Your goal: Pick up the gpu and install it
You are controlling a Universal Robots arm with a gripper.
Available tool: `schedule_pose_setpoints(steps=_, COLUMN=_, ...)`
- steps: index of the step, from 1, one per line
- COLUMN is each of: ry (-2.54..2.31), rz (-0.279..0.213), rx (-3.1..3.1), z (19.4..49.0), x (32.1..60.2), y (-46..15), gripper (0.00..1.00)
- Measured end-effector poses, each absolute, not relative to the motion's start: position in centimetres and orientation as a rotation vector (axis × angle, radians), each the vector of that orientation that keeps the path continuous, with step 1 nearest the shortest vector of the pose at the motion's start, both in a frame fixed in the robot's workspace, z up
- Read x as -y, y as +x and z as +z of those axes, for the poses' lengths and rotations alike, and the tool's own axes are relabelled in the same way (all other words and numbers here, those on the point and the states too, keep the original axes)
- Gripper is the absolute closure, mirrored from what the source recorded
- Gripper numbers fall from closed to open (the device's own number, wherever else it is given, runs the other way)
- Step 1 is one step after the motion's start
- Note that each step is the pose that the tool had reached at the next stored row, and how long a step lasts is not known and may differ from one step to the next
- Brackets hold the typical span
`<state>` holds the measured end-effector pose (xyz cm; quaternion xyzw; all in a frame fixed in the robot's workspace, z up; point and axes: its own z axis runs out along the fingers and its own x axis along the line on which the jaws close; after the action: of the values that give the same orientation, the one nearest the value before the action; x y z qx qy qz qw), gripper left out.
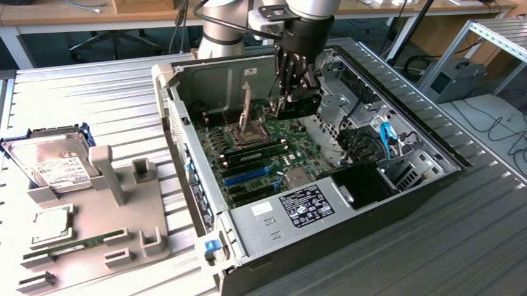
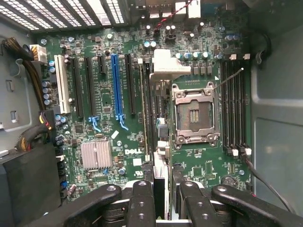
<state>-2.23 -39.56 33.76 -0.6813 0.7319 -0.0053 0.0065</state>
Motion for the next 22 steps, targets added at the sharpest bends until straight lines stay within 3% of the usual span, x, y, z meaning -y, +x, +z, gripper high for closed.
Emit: schedule_pose_setpoints(steps=22, ry=-2.132, rz=-0.016, rx=-2.29, z=33.71, x=40.2, y=-2.23, gripper=0.74)
